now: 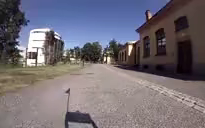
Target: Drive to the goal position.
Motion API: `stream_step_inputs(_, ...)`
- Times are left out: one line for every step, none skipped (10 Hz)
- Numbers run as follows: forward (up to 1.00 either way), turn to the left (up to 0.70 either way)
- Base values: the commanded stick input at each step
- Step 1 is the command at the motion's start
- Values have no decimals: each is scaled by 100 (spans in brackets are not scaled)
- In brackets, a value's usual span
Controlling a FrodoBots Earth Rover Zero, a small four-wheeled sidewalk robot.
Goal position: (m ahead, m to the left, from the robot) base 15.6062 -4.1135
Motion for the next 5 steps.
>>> stream_step_inputs(70,0)
stream_step_inputs(70,0)
stream_step_inputs(70,0)
stream_step_inputs(70,0)
stream_step_inputs(70,0)
